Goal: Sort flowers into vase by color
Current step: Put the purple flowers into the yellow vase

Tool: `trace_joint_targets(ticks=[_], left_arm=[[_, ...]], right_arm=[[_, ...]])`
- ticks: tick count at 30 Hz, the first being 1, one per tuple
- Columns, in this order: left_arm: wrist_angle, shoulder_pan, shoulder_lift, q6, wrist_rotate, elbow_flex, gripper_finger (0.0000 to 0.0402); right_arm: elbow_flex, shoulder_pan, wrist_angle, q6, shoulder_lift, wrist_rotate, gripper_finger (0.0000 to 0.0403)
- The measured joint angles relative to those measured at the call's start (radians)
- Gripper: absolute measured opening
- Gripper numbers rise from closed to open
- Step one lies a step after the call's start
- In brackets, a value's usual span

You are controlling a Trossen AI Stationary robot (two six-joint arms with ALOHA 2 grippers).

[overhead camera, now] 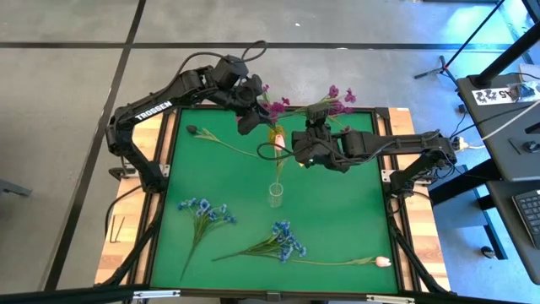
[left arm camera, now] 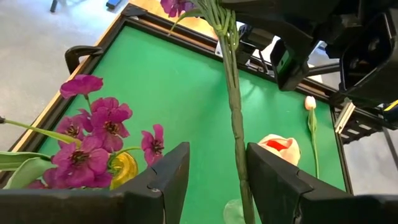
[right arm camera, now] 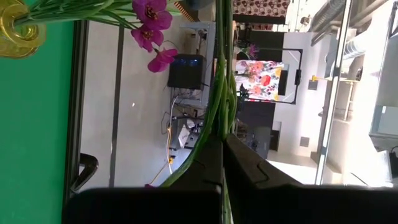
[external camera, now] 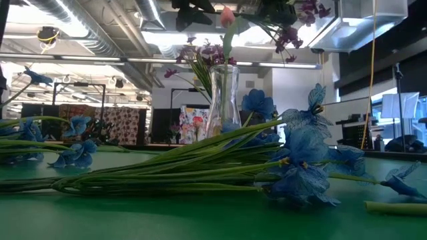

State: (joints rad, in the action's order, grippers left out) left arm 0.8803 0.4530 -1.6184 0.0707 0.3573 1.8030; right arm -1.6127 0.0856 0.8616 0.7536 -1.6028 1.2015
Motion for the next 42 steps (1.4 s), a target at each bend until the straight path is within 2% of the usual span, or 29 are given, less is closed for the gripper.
trace_joint_targets(ticks=[9,13,20,24,29,34,42], left_arm=[[-0.003,-0.003,0.0,-0.002,0.0,0.0,0.0142],[-0.007,-0.015,0.001,-0.003,-0.014,0.0,0.0105],[-0.006,-0.032,0.001,-0.002,-0.036,0.0,0.0017],[-0.006,-0.04,0.001,-0.002,-0.053,0.0,0.001],[-0.004,-0.042,0.001,-0.003,-0.066,0.0,0.0005],[0.027,-0.041,0.009,-0.004,-0.109,0.0,0.0003],[0.027,-0.039,0.034,-0.022,-0.143,0.0,0.0002]], right_arm=[[0.0,0.0,0.0,0.0,0.0,-0.008,0.0001],[0.0,0.0,0.0,0.0,0.0,-0.008,0.0001],[0.0,0.0,0.0,-0.012,0.0,-0.008,0.0001],[0.0,0.0,0.001,-0.037,0.0,-0.007,0.0004],[0.0,0.0,0.001,-0.039,0.001,-0.006,0.0034],[-0.001,0.0,0.005,-0.018,0.007,0.045,0.008],[-0.097,0.039,0.008,-0.065,0.012,0.045,0.0149]])
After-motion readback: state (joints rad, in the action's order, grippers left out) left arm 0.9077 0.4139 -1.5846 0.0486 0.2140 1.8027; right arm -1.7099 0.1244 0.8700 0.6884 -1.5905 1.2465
